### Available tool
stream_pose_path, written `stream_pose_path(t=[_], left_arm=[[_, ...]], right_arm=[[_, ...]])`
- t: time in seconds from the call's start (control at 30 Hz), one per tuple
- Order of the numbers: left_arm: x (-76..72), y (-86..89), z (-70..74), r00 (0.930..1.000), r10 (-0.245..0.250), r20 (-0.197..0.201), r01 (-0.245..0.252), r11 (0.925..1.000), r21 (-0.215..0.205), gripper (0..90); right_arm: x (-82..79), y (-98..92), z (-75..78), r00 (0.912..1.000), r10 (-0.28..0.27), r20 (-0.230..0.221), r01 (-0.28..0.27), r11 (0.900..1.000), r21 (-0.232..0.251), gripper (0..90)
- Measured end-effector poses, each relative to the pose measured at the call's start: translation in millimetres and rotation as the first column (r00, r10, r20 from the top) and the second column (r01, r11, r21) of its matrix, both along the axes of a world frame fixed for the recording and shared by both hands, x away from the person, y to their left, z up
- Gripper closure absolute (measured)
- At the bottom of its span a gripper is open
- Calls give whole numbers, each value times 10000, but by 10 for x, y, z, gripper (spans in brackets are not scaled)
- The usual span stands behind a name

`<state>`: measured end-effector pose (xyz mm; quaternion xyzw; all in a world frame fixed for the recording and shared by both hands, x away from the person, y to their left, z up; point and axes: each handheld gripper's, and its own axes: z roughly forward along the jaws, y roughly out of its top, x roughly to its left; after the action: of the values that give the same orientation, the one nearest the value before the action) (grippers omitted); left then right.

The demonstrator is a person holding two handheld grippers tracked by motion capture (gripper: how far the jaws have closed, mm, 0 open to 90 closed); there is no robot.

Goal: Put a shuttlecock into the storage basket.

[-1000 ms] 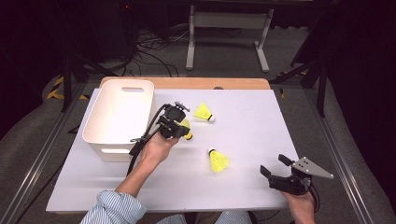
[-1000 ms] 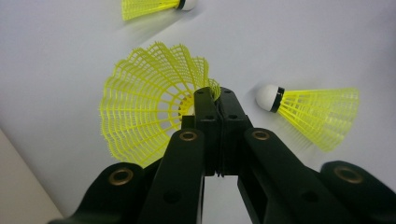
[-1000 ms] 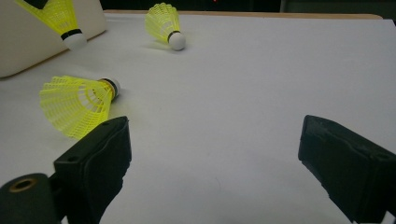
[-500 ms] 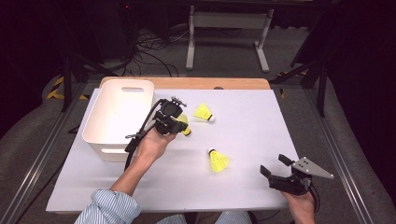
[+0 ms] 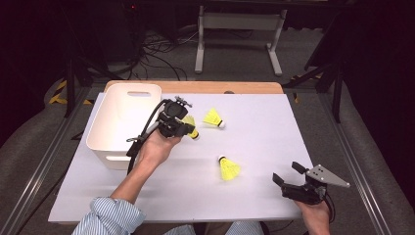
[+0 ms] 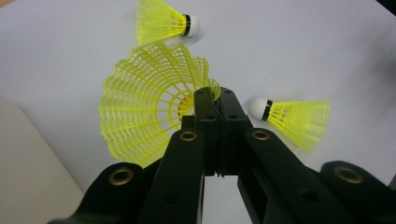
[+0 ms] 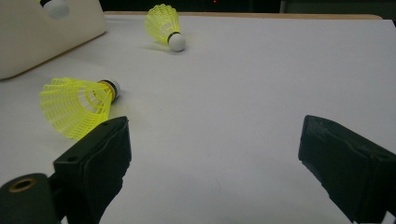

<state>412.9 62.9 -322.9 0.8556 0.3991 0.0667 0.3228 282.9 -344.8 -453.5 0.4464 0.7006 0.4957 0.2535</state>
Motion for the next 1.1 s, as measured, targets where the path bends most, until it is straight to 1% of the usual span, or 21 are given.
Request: stream_pose_path(t=[0.1, 0.33, 0.77, 0.9, 0.93, 0.97, 1.1], left_arm=[[-2, 20, 33, 10000, 2, 22, -2, 10000, -81, 895], [5, 78, 119, 9999, 80, 81, -79, 9999, -128, 895], [8, 207, 283, 9991, 245, 333, -234, 9992, -336, 895], [1, 264, 301, 9987, 312, 392, -296, 9987, -412, 895], [0, 281, 303, 9983, 397, 427, -377, 9982, -463, 895], [1, 296, 309, 9984, 373, 424, -355, 9984, -434, 895], [-3, 344, 326, 9979, 476, 433, -450, 9973, -583, 895]], right_arm=[[1, 0, 0, 10000, -1, -19, 1, 10000, 9, 99], [4, -2, -2, 10000, -11, -38, 11, 10000, 23, 99], [9, -5, -4, 10000, -24, -61, 24, 10000, 31, 99], [8, -7, -3, 10000, -19, -44, 19, 10000, 23, 99], [7, -7, -3, 10000, -17, -45, 17, 10000, 19, 99], [7, -5, -2, 10000, -15, -46, 15, 10000, 16, 99], [5, -3, -1, 10000, -22, -23, 22, 10000, -17, 99]])
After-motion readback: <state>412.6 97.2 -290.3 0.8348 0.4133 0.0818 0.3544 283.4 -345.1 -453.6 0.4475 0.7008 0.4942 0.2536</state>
